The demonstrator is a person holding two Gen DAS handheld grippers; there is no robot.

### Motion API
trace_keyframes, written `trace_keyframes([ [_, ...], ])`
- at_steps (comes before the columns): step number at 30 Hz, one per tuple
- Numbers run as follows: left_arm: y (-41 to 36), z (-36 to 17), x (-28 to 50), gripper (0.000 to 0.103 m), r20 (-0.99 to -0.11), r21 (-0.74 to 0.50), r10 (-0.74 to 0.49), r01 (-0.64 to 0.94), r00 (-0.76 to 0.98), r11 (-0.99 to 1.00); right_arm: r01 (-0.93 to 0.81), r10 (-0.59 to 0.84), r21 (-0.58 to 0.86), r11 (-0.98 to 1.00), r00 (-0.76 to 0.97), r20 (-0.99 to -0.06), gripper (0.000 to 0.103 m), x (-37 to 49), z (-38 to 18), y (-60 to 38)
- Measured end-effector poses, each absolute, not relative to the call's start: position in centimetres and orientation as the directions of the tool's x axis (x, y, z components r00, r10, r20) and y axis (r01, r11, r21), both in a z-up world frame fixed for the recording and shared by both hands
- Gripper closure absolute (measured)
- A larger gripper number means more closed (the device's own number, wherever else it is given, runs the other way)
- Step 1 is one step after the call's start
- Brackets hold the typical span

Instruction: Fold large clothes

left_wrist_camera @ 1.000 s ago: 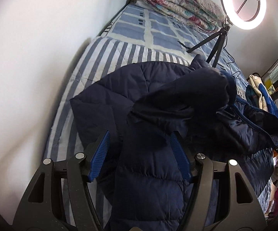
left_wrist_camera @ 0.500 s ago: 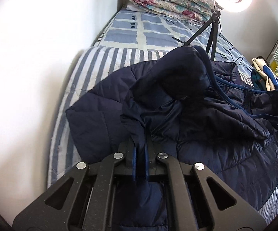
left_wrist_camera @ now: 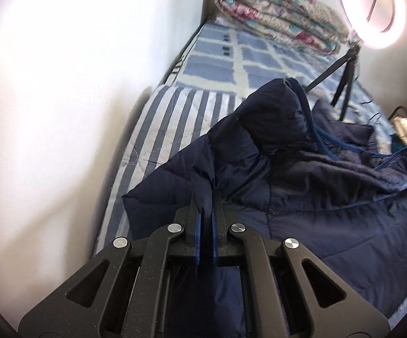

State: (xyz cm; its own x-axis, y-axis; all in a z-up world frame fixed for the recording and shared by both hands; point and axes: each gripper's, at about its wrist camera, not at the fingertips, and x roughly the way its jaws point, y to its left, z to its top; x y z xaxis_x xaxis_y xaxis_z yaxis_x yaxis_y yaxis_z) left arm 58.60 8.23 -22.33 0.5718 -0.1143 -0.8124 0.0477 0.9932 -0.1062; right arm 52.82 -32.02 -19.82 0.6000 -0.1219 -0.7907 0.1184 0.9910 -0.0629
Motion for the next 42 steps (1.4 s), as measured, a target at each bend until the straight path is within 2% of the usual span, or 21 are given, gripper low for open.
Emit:
trace_keyframes([
  [2, 7.3, -23.8, 59.3, 0.096, -0.837, -0.032, -0.052, 0.046, 0.545, 0.998, 0.104, -0.165, -0.129, 0.986, 0.560, -0.812, 0.103, 53.5, -21.0, -31.4],
  [5, 6.3, -24.6, 59.3, 0.082, -0.839, 0.055, 0.021, 0.046, 0.544, 0.997, 0.099, -0.179, -0.149, 0.984, 0.525, -0.832, 0.103, 53.8, -21.3, -31.1],
  [7, 6.2, -24.2, 59.0, 0.074, -0.827, 0.080, 0.038, 0.051, 0.560, 0.995, 0.095, -0.166, -0.136, 0.986, 0.535, -0.828, 0.096, 53.6, -20.4, -31.4],
  [10, 6.9, -22.5, 58.0, 0.070, -0.801, 0.086, 0.041, 0.047, 0.597, 0.995, 0.075, -0.145, -0.125, 0.989, 0.582, -0.800, 0.082, 52.6, -18.1, -31.2],
  [11, 7.1, -21.9, 57.7, 0.069, -0.792, 0.077, 0.033, 0.046, 0.610, 0.996, 0.060, -0.129, -0.117, 0.991, 0.612, -0.780, 0.075, 52.1, -17.0, -30.9],
  [14, 7.8, -19.4, 55.9, 0.069, -0.756, -0.012, -0.047, 0.059, 0.652, 0.998, 0.004, -0.057, -0.074, 0.997, 0.671, -0.739, 0.069, 51.4, -14.4, -29.9],
  [20, 4.6, -17.9, 54.2, 0.069, -0.750, -0.115, -0.224, 0.211, 0.623, 0.971, -0.103, 0.123, 0.071, 0.992, 0.686, -0.717, 0.072, 54.0, -13.3, -26.6],
  [22, 3.1, -17.9, 55.0, 0.069, -0.747, -0.168, -0.284, 0.244, 0.600, 0.955, -0.126, 0.155, 0.094, 0.988, 0.673, -0.723, 0.075, 55.5, -14.0, -24.9],
  [30, -3.0, -19.5, 59.8, 0.069, -0.751, -0.287, -0.401, 0.288, 0.525, 0.914, -0.189, 0.206, 0.112, 0.976, 0.603, -0.771, 0.077, 61.3, -18.4, -19.4],
  [33, -5.4, -21.8, 61.1, 0.069, -0.801, -0.236, -0.371, 0.323, 0.470, 0.917, -0.200, 0.197, 0.100, 0.975, 0.554, -0.809, 0.078, 62.7, -20.4, -18.4],
  [36, -6.9, -24.1, 62.3, 0.069, -0.842, -0.161, -0.289, 0.299, 0.456, 0.941, -0.168, 0.168, 0.092, 0.981, 0.521, -0.837, 0.079, 64.2, -22.4, -18.1],
  [40, -7.1, -24.5, 63.4, 0.069, -0.824, -0.086, -0.203, 0.237, 0.529, 0.968, -0.126, 0.137, 0.081, 0.989, 0.530, -0.837, 0.082, 65.4, -23.7, -18.4],
  [42, -6.8, -24.5, 64.2, 0.069, -0.823, -0.088, -0.187, 0.206, 0.537, 0.975, -0.116, 0.126, 0.076, 0.990, 0.533, -0.837, 0.082, 65.9, -23.8, -18.6],
])
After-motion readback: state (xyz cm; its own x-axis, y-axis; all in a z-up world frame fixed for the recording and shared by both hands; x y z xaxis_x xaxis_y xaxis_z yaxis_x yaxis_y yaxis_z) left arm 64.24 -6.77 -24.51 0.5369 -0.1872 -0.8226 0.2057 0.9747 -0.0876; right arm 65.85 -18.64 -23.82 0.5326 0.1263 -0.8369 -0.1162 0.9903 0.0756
